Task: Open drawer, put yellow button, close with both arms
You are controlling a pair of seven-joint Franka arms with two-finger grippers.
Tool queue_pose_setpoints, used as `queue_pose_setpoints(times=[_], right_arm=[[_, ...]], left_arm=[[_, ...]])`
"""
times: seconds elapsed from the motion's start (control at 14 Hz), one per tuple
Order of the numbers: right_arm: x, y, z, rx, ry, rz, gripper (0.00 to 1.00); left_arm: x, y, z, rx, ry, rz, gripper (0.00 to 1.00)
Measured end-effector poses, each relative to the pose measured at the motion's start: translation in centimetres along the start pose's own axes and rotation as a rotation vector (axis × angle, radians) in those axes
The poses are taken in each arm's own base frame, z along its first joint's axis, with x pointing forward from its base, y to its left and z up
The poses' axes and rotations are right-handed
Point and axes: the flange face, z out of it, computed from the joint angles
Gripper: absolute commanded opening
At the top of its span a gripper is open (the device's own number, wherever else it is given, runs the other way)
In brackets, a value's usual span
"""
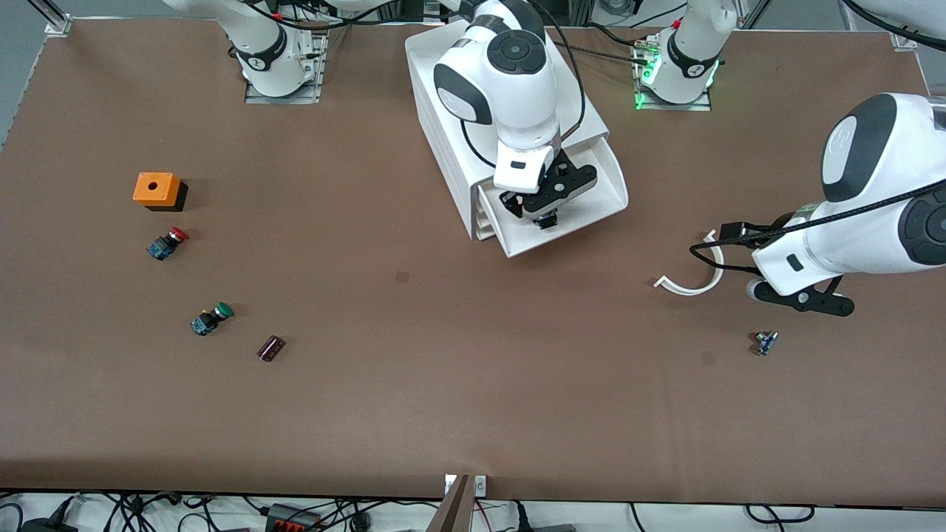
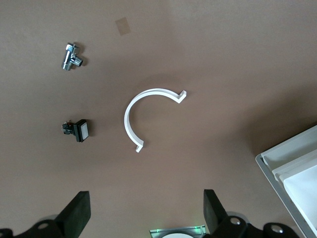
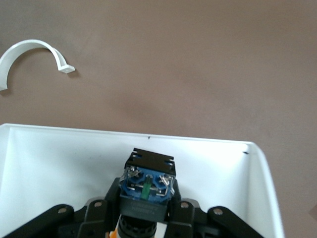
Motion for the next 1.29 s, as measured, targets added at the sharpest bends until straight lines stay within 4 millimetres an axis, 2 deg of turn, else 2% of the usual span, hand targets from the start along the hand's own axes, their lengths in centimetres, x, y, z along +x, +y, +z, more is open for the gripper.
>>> queue_pose_setpoints(times=[0.21,0.29,0.36,0.43,0.86,1.07,1.29], right_arm=[[-0.3,-0.6,0.4,0.0,-0.004,-0.007,0.0],[-0.4,-0.8,0.4,0.001,-0.004,-0.01,0.27],[-0.5,-0.9,0.4,0.001,-0.005,-0.012,0.86],[-0.5,-1.0,0.4,0.001,-0.005,-0.011,1.0],[-0.2,-0.7,0.1,-0.005,0.007,0.001,1.0],[1.2,0.3,-2.6,-0.016,0.042,0.02,1.0],[2.9,3.5,-6.6,-0.049,0.046,0.066,1.0]], left_arm=[[0.0,0.3,0.0,0.001,0.0,-0.042,1.0],[0.0,0.3,0.0,0.001,0.0,-0.045,1.0],[0.0,0.3,0.0,0.001,0.0,-0.046,1.0],[0.0,0.3,0.0,0.001,0.0,-0.047,1.0],[0.0,0.3,0.0,0.001,0.0,-0.049,1.0],[0.0,0.4,0.0,-0.004,0.001,-0.063,1.0],[0.3,1.2,-0.3,-0.097,0.02,-0.139,1.0]])
